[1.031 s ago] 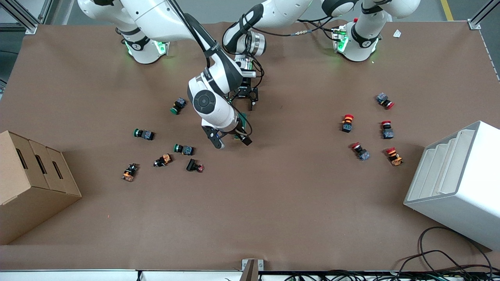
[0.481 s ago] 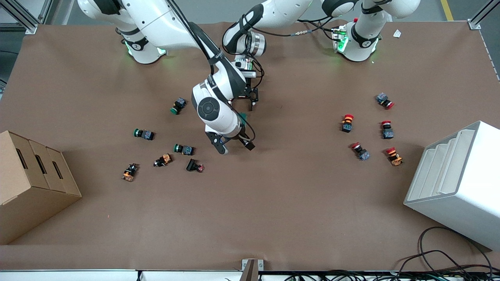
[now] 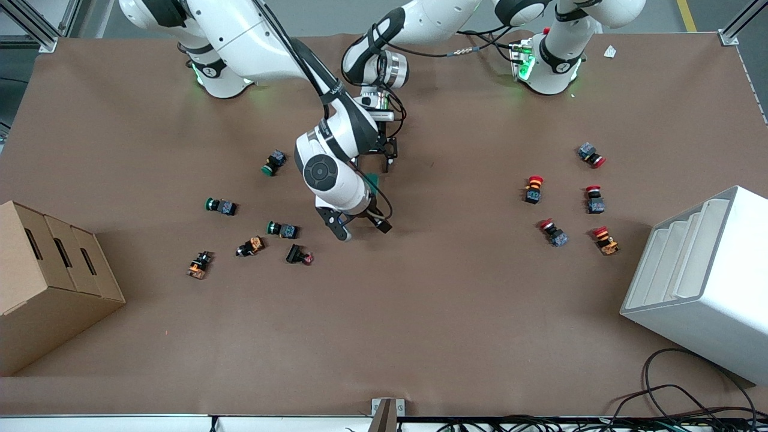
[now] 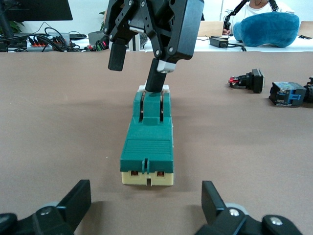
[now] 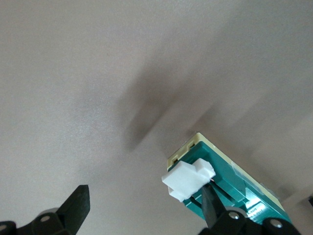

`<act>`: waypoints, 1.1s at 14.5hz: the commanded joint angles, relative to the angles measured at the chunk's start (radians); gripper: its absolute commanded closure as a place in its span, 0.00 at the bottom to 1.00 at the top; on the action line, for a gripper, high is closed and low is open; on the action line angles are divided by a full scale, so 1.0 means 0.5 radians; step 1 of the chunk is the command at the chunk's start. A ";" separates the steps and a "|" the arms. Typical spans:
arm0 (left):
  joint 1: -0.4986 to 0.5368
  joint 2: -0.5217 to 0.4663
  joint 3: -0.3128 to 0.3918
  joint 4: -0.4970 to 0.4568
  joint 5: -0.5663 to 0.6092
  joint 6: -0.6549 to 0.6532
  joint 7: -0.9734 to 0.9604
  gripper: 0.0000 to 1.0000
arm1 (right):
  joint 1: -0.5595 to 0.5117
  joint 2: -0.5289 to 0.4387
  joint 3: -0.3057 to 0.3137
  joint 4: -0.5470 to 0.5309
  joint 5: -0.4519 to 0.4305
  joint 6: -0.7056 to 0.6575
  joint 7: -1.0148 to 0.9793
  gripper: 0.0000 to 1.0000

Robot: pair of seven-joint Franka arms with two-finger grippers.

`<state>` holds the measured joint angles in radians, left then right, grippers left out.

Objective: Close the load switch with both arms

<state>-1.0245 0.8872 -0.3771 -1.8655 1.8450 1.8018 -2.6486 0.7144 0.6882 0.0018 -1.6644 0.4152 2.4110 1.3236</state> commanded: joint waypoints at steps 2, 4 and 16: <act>-0.007 0.011 0.003 0.022 0.031 -0.020 0.014 0.00 | -0.201 0.035 -0.004 0.235 -0.020 -0.261 -0.229 0.00; -0.007 0.008 0.006 0.025 0.031 -0.020 0.017 0.00 | -0.342 -0.014 -0.016 0.307 -0.039 -0.550 -0.410 0.00; 0.009 -0.038 0.000 0.034 -0.076 -0.020 0.023 0.00 | -1.116 -0.640 -0.028 0.248 -0.824 -1.437 -2.196 0.00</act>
<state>-1.0195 0.8866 -0.3759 -1.8440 1.8382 1.8009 -2.6487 0.2003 0.4398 -0.0313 -1.4897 0.0632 1.7220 0.2909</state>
